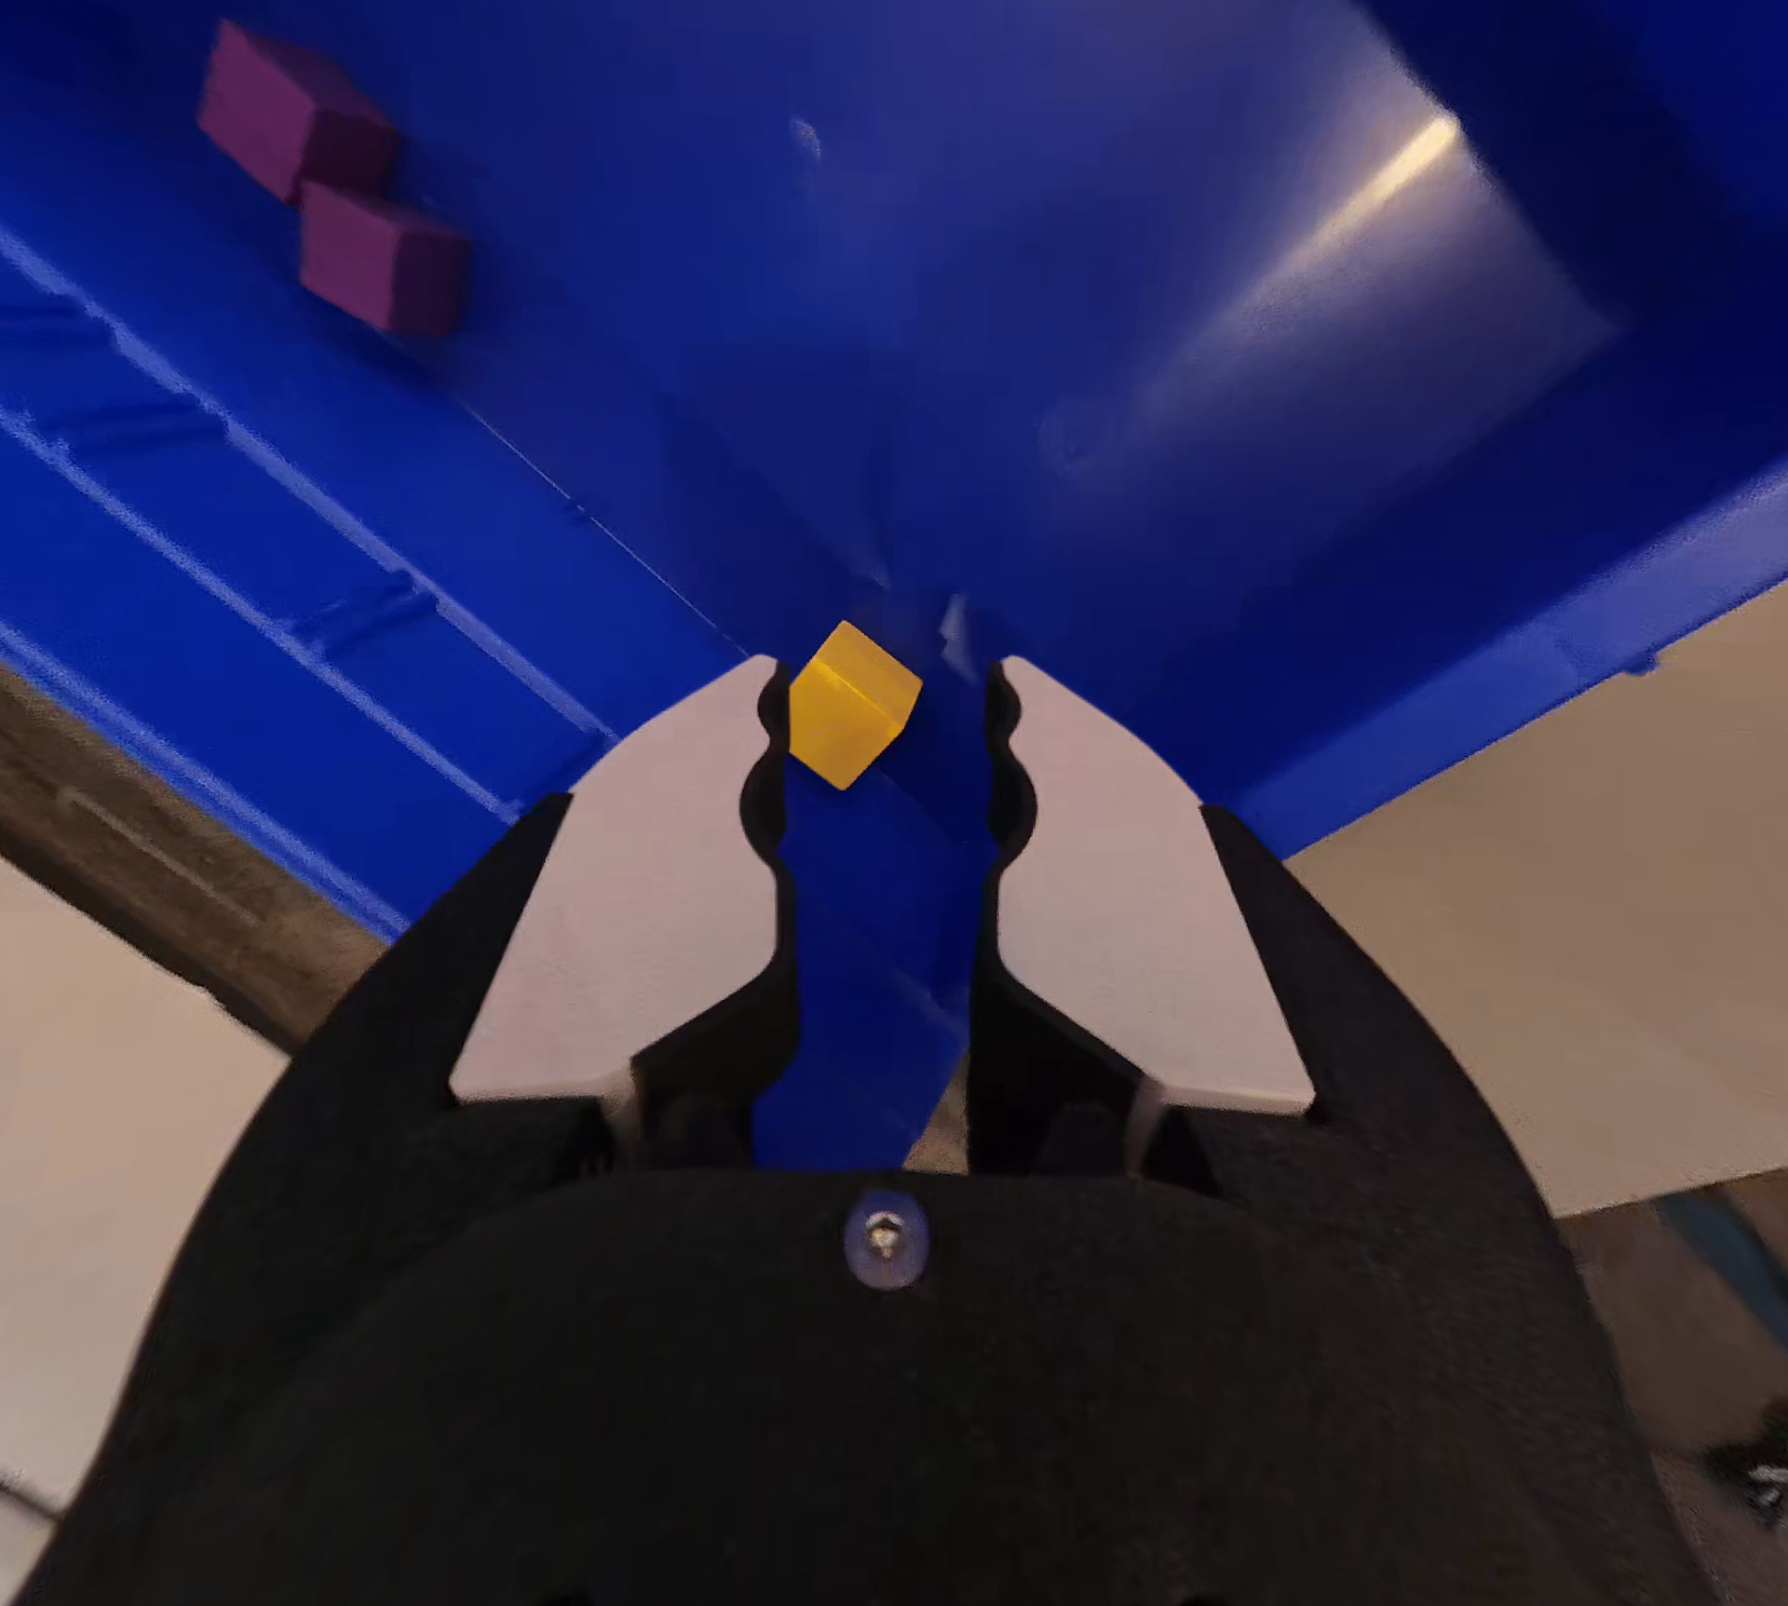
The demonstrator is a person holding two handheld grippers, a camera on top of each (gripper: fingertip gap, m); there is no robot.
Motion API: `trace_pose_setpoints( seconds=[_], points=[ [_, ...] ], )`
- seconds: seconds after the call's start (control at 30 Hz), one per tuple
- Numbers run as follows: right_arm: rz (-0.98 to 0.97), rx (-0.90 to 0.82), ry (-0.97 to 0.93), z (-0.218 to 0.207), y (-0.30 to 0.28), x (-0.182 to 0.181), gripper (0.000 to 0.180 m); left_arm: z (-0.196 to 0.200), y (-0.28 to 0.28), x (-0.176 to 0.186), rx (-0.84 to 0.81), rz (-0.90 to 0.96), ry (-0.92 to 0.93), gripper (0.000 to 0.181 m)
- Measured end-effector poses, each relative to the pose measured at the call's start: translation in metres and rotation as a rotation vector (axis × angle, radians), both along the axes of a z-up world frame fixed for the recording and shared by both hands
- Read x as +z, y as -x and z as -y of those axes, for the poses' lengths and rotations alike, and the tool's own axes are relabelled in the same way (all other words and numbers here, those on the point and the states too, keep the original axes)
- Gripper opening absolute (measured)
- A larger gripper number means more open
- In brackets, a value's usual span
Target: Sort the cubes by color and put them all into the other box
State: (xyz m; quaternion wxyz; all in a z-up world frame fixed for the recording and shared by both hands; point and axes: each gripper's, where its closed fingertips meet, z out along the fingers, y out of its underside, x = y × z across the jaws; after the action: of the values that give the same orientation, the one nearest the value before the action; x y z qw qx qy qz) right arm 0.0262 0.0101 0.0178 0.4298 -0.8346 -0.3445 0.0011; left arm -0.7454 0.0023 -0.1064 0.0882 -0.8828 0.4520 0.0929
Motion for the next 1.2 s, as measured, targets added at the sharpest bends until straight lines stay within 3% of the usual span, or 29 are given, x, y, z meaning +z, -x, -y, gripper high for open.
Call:
trace_pose_setpoints(
  seconds=[0.27,0.6,0.7,0.87,1.0,1.1,1.2],
  points=[
    [-0.001,0.025,0.018,-0.001,0.005,-0.004,0.054,0.003,0.025,-0.005,-0.193,-0.423,0.168,0.046],
    [0.016,0.046,0.054,-0.001,0.008,-0.012,0.054,0.002,0.03,-0.025,-0.24,-0.515,0.264,0.047],
    [0.023,0.054,0.067,-0.001,0.01,-0.015,0.054,0.0,0.031,-0.028,-0.254,-0.545,0.273,0.033],
    [0.03,0.065,0.076,0.0,0.011,-0.016,0.053,-0.008,0.03,-0.015,-0.228,-0.54,0.222,0.03],
    [0.026,0.074,0.053,-0.001,0.013,-0.011,0.052,-0.028,-0.003,0.029,-0.139,-0.282,-0.04,0.03],
    [0.024,0.106,0.023,-0.002,0.025,-0.003,0.052,-0.037,-0.054,0.083,-0.086,0.116,-0.34,0.03],
    [0.014,0.19,-0.01,-0.002,0.053,0.005,0.052,-0.021,-0.125,0.137,-0.155,0.577,-0.55,0.029]
  ],
)
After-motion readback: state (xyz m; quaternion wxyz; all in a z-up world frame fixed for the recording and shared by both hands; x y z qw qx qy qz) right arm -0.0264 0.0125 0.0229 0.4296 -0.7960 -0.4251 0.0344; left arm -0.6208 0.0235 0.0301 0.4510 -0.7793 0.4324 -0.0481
